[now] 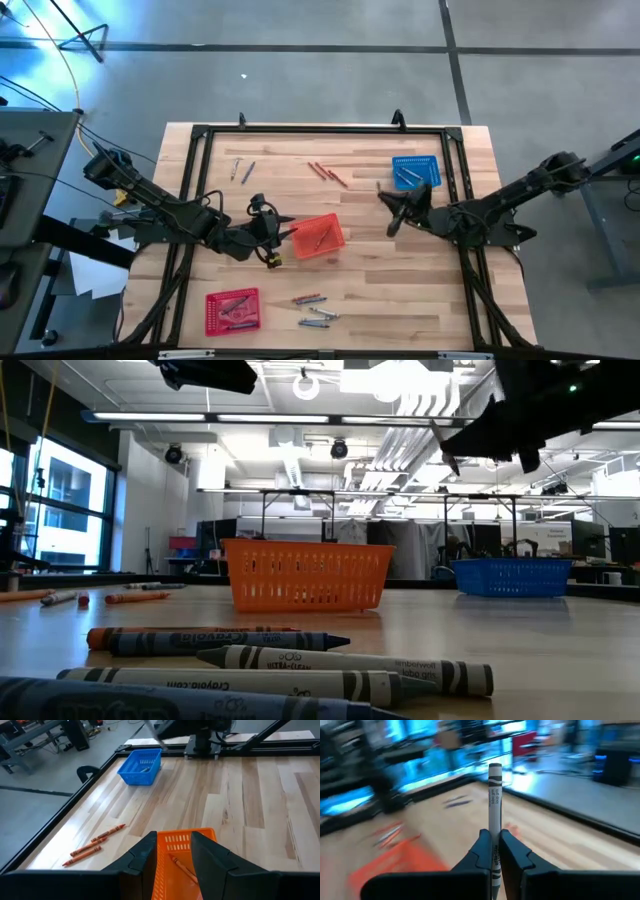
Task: Sort crayons
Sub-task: Put the gray crayon into the blue bin
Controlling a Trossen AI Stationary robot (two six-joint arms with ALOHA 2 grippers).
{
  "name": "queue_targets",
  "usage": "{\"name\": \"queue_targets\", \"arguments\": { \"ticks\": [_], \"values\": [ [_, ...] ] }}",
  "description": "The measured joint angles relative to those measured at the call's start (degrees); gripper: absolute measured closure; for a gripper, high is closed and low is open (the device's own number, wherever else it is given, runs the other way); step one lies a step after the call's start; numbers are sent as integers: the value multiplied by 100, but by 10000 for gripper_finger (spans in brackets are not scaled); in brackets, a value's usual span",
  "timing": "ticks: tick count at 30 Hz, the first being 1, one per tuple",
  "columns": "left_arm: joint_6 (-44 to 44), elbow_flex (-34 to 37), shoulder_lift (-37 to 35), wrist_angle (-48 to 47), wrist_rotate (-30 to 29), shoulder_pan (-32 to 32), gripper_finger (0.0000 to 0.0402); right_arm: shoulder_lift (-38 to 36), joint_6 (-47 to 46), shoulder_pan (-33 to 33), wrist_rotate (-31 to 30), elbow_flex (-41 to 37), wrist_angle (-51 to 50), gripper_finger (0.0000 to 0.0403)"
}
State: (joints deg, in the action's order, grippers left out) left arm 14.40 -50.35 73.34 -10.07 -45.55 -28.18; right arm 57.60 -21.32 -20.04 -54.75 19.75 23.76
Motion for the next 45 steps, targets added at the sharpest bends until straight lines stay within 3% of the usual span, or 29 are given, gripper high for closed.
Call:
{"name": "queue_targets", "arguments": {
  "ticks": [6, 16, 22, 29, 45],
  "values": [
    [40, 0, 0, -1, 0, 0, 296, 0, -1314, 618, -1012, 0, -954, 398],
    [45, 0, 0, -35, -1, 2, 296, 0, -3195, 1909, -1026, 0, -3026, 399],
    [45, 0, 0, -41, -1, 2, 296, 2, -3586, 2718, -187, 0, -4141, 399],
    [45, 0, 0, -41, -1, 2, 296, 4, -3245, 3305, 667, 0, -4437, 399],
    [46, 0, 0, -43, -1, 2, 296, 4, -2742, 3657, 1582, 0, -4434, 398]
  ]
}}
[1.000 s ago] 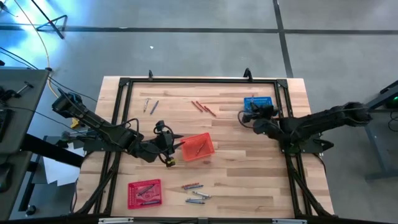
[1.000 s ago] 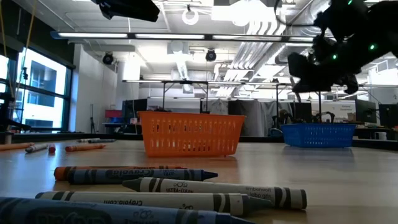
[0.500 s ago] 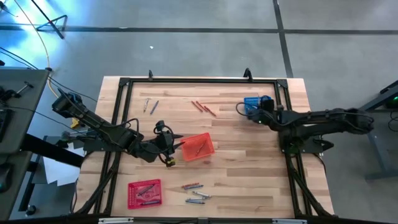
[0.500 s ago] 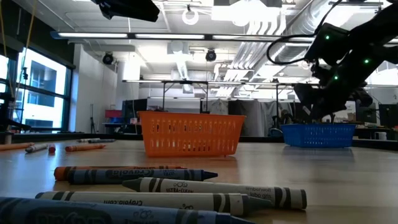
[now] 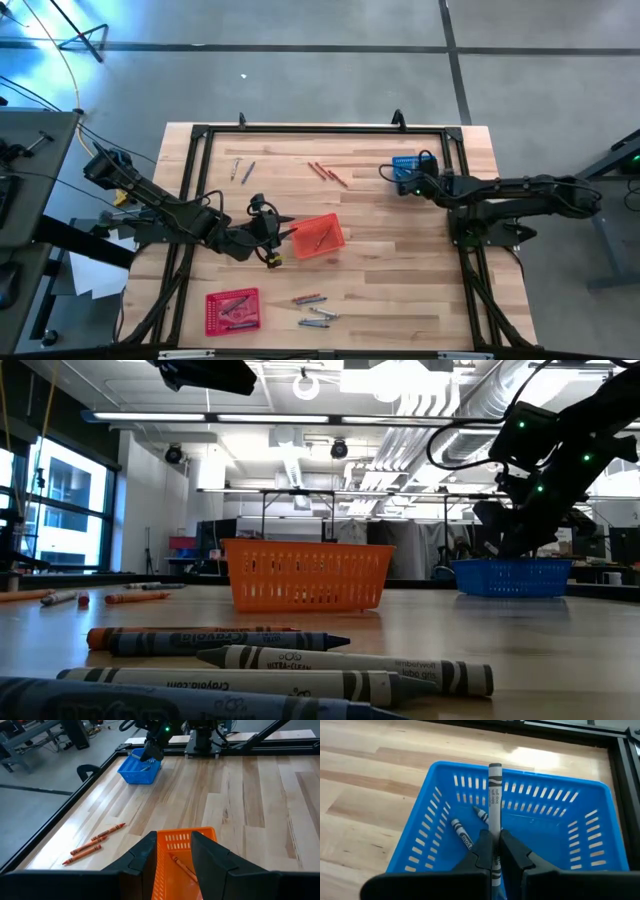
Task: Sort crayons
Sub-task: Put the gray crayon into the blue bin, then put the orange crayon into the orange bin
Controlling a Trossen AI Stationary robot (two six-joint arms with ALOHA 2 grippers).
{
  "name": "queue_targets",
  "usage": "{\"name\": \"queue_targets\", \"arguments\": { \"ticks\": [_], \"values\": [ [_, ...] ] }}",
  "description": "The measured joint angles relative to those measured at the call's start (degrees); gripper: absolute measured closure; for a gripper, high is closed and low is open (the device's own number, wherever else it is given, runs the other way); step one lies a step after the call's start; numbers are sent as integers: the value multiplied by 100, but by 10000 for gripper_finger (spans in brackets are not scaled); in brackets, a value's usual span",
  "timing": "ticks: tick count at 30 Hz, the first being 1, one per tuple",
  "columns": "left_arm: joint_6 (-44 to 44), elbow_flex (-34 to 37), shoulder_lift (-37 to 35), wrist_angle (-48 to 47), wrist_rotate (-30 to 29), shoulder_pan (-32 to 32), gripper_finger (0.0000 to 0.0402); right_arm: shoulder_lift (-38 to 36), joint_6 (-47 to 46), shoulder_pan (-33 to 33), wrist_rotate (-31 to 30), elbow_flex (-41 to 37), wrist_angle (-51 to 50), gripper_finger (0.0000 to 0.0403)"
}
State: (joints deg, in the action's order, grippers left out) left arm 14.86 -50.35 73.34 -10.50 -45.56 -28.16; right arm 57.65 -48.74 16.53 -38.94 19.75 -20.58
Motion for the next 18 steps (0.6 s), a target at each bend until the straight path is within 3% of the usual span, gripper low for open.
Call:
{"name": "queue_targets", "arguments": {
  "ticks": [6, 18],
  "values": [
    [1, 0, 0, 0, 0, 0, 296, 0, 256, 0, 2, 0, 26, 378],
    [1, 0, 0, -83, 0, 0, 296, 0, 449, -2, 301, 228, 6, 257]
  ]
}}
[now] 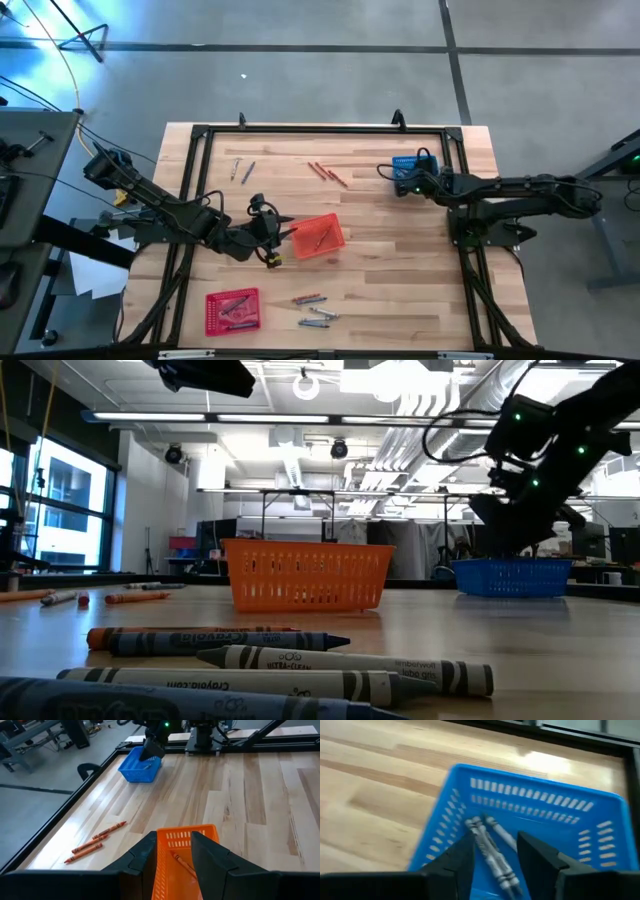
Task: Sort crayons
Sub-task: Put the orange crayon into the orange bin
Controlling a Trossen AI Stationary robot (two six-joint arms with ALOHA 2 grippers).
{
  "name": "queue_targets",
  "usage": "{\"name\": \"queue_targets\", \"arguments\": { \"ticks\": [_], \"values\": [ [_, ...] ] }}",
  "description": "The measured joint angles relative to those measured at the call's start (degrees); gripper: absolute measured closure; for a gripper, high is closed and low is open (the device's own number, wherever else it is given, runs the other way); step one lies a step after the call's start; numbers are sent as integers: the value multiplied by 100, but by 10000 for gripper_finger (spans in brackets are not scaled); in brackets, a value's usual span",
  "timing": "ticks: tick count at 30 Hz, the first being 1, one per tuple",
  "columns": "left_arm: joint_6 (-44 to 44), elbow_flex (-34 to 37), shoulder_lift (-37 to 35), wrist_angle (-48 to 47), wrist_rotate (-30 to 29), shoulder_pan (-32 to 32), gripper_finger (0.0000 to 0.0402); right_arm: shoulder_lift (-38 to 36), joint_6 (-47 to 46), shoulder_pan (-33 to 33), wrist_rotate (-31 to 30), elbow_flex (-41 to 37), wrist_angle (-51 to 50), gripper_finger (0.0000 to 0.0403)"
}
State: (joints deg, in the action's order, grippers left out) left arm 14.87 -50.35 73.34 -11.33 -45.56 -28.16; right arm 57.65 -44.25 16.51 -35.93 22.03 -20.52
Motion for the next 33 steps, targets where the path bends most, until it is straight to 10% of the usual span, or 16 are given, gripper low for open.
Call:
{"name": "queue_targets", "arguments": {
  "ticks": [15, 33],
  "values": [
    [64, 4, 121, -1, 13, 0, 296, 2, 978, -866, 1991, 1627, 615, 242],
    [-1401, 2, 739, 1694, 1159, 7, 296, 1158, -450, -4299, 229, 1724, 1710, 242]
  ]
}}
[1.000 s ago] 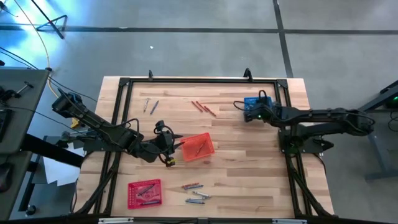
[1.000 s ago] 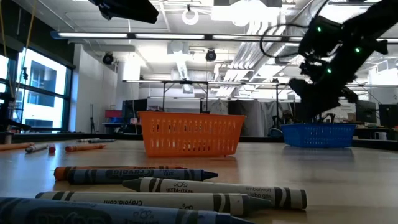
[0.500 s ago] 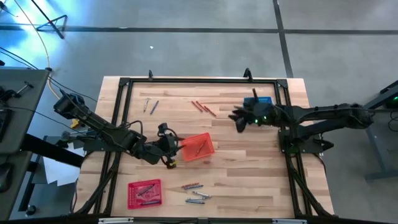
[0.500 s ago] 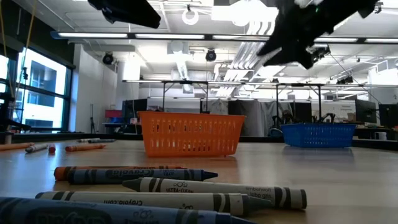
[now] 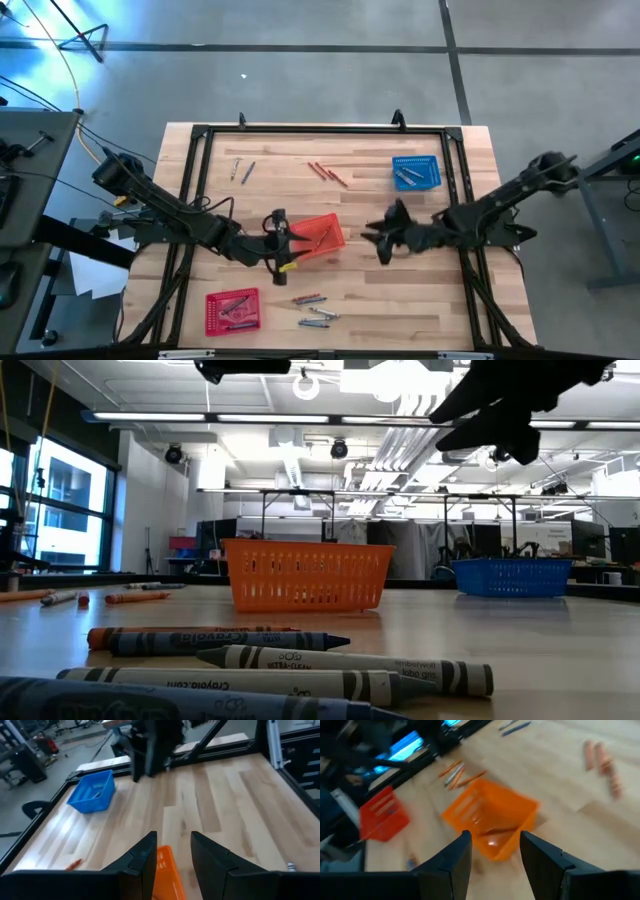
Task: Sort crayons
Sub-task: Put the orange crayon into the orange bin
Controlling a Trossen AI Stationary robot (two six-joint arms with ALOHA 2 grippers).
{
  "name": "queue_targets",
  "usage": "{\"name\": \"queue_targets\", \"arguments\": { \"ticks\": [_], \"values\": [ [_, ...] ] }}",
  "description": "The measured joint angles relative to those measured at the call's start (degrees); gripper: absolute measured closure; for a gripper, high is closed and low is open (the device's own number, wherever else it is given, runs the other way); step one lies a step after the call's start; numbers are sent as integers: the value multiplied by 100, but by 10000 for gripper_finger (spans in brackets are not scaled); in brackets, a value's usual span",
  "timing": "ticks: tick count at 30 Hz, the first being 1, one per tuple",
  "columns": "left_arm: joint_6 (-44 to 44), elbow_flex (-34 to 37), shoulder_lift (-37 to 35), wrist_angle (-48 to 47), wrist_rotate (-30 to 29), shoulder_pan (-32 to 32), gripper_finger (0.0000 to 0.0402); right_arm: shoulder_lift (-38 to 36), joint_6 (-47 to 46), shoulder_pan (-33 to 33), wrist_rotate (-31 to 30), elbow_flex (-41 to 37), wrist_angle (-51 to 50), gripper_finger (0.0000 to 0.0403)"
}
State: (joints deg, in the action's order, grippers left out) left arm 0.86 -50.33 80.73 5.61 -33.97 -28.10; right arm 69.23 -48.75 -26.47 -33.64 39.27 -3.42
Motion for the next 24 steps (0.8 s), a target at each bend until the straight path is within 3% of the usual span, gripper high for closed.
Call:
{"name": "queue_targets", "arguments": {
  "ticks": [6, 12, 18, 24],
  "values": [
    [90, 0, 0, 7, 269, 0, 296, 869, -78, -617, 66, 88, 1301, 242],
    [709, 0, 47, -9, 624, -58, 296, 1730, -16, -903, 537, 1036, 1010, 242],
    [1261, -2, 491, -18, 1022, -365, 296, 2562, 249, -1110, 832, 2652, -776, 242],
    [2032, -2, 947, -8, 1301, -817, 296, 3307, -506, -1230, 1039, 3977, -2942, 242]
  ]
}}
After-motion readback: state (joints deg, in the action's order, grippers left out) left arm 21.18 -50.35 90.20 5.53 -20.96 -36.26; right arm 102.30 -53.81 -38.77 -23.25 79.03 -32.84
